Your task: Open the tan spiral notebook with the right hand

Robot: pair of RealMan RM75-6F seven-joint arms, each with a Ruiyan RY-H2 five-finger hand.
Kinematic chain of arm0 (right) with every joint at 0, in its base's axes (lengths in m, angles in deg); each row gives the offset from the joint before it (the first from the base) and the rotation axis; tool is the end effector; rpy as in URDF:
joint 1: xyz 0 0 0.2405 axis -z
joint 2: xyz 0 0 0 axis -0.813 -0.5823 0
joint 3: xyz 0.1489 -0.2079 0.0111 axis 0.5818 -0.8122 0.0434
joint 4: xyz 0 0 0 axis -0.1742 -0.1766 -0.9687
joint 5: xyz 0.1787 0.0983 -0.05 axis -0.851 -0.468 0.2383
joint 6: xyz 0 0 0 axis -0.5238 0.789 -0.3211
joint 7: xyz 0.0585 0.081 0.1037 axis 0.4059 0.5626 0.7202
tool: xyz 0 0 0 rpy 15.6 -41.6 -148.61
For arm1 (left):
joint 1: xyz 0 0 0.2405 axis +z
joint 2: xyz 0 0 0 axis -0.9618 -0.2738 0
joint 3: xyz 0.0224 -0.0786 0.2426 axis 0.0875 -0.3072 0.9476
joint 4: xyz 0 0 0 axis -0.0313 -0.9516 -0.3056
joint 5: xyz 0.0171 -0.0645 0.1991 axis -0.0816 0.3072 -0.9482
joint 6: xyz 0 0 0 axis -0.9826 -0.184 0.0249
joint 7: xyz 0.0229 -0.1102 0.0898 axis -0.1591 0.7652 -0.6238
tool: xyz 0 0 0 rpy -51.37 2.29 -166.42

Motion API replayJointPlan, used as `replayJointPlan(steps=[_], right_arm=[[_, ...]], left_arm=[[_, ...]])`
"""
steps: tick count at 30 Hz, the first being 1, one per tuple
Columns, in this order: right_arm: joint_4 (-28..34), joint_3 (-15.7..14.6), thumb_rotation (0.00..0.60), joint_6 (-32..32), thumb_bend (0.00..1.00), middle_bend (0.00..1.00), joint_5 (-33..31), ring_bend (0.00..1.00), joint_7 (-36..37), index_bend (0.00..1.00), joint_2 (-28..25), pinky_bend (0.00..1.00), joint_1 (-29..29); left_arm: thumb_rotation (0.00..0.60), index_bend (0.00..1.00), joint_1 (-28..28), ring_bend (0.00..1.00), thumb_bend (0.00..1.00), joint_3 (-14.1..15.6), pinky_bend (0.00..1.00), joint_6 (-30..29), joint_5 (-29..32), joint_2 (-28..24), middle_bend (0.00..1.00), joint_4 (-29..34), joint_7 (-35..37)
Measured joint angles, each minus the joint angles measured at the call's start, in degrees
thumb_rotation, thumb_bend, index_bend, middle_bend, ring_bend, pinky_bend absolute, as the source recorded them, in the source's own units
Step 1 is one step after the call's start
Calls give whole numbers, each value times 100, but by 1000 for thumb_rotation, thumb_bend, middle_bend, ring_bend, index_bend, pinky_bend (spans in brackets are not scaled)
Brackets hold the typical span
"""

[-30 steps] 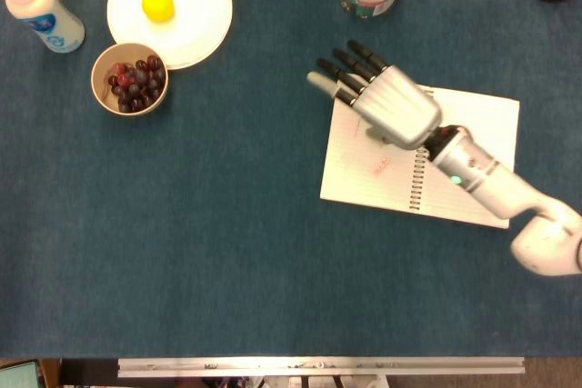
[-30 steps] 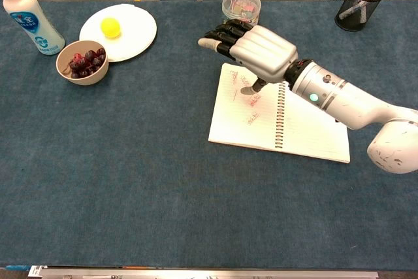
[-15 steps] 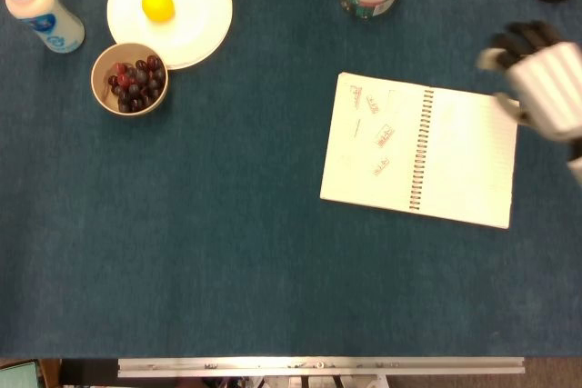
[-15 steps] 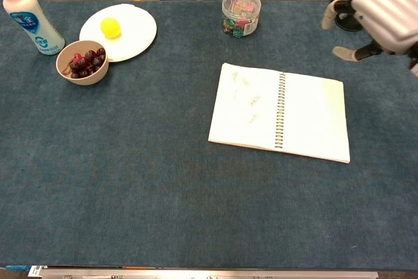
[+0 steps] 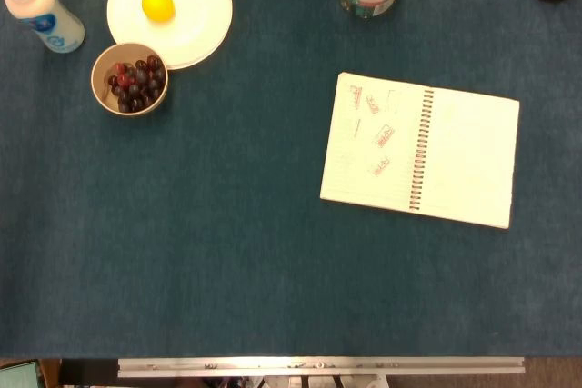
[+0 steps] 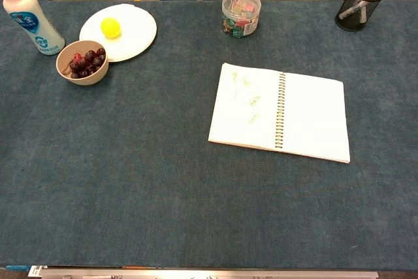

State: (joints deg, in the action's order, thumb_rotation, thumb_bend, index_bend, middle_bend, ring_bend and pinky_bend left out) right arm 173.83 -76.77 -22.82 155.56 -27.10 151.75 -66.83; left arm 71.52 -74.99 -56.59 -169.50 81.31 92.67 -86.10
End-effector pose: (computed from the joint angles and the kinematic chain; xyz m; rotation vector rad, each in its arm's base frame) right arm -0.3095 -0.2100 0.1639 1.4810 -0.6209 0.6876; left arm -0.3029 0.1647 0.1688 -1.4117 -0.8265 -0.9390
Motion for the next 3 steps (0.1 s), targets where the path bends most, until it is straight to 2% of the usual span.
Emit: replayJointPlan(steps=[3], right_arm=[[54, -15, 600, -81, 265, 424, 33, 305, 11, 513, -37, 371, 126]], left_arm=[[600, 147, -11, 88, 408, -1, 140, -7, -8, 6, 94, 1, -6]])
